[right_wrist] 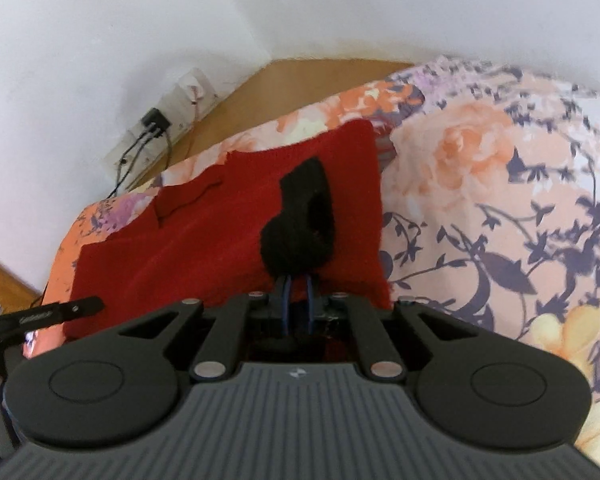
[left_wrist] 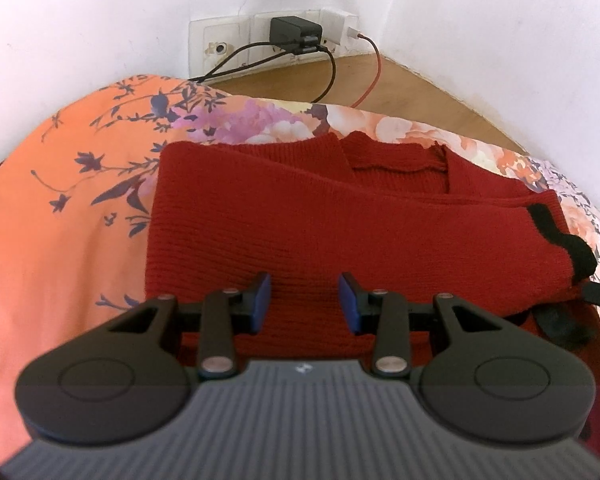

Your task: Fold small clothes

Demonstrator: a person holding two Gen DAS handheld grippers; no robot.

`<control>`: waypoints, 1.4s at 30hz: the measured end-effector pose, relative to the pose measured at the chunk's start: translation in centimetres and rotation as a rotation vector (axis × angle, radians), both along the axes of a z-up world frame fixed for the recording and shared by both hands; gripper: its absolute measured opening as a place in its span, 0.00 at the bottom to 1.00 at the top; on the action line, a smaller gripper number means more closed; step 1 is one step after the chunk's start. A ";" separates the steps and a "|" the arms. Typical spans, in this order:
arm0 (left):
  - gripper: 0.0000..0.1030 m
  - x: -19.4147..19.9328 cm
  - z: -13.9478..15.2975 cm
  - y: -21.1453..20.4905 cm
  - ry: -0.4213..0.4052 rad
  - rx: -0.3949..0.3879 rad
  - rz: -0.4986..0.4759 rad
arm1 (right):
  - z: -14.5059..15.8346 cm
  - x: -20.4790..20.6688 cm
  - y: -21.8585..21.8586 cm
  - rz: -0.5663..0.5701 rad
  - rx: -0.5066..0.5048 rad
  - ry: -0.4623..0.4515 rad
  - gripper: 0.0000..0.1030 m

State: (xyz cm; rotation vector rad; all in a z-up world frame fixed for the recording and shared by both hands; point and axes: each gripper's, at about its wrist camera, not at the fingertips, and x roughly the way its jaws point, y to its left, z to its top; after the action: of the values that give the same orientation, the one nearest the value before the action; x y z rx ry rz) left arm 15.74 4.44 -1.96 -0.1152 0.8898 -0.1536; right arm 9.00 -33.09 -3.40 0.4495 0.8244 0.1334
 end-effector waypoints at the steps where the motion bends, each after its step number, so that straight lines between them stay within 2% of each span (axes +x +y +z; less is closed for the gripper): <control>1: 0.38 0.0 0.0 -0.1 -0.001 0.001 0.001 | 0.5 -0.3 -0.2 0.006 -0.009 -0.013 0.22; 4: 0.38 0.1 -0.1 -0.3 -0.001 0.008 0.006 | 2.3 -0.6 -0.7 0.017 -0.005 -0.059 0.46; 5: 0.38 0.1 -0.1 -0.3 -0.001 0.010 0.009 | 2.7 -0.3 -0.9 0.020 0.006 -0.072 0.51; 7: 0.38 0.1 -0.2 -0.4 0.000 0.013 0.016 | 3.3 0.7 -1.1 0.022 0.019 -0.079 0.53; 12: 0.38 0.1 -0.3 -0.6 -0.001 0.015 0.029 | 2.4 4.2 -0.7 0.008 -0.033 -0.056 0.53; 15: 0.38 0.2 -0.3 -0.6 -0.002 0.011 0.043 | 0.8 6.3 0.0 0.027 -0.088 -0.015 0.53; 18: 0.38 0.2 -0.4 -0.6 -0.006 0.010 0.057 | -0.8 7.5 0.5 0.049 -0.094 0.021 0.53; 19: 0.39 0.2 -0.4 -0.7 -0.008 0.012 0.059 | -1.1 7.7 0.7 0.061 -0.102 0.013 0.49; 20: 0.40 0.2 -0.5 -0.8 -0.008 0.015 0.061 | -1.0 7.7 0.9 0.078 -0.115 -0.004 0.29; 21: 0.40 0.2 -0.5 -0.8 -0.008 0.016 0.065 | -0.9 7.6 1.0 0.092 -0.119 -0.021 0.15; 22: 0.41 0.3 -0.5 -0.9 -0.009 0.016 0.070 | -0.7 7.5 0.9 0.106 -0.104 -0.044 0.10; 26: 0.41 0.6 -0.7 -1.3 -0.018 0.026 0.089 | 0.9 6.9 0.9 0.118 -0.136 -0.135 0.10; 30: 0.42 0.9 -0.9 -1.6 -0.028 0.043 0.101 | -1.1 8.0 0.8 0.151 -0.183 -0.064 0.10; 34: 0.43 0.8 -1.0 -1.8 -0.037 0.053 0.109 | -2.3 8.1 0.1 0.154 -0.140 -0.076 0.12; 36: 0.43 0.5 -0.7 -1.7 -0.033 0.046 0.118 | -1.9 7.8 -0.4 0.143 -0.108 -0.078 0.16; 38: 0.43 0.0 -0.3 -1.5 -0.027 0.040 0.120 | -1.3 7.0 -0.8 0.121 -0.083 -0.086 0.25; 42: 0.44 -1.7 0.3 -0.8 -0.019 0.040 0.119 | 0.3 4.4 -1.0 0.095 -0.078 -0.113 0.32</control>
State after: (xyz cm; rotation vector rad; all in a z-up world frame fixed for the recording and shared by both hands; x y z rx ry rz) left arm 14.07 3.64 -1.68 -0.1294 0.8640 -0.0257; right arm 13.40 -34.14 -3.14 0.3264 0.7371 0.2126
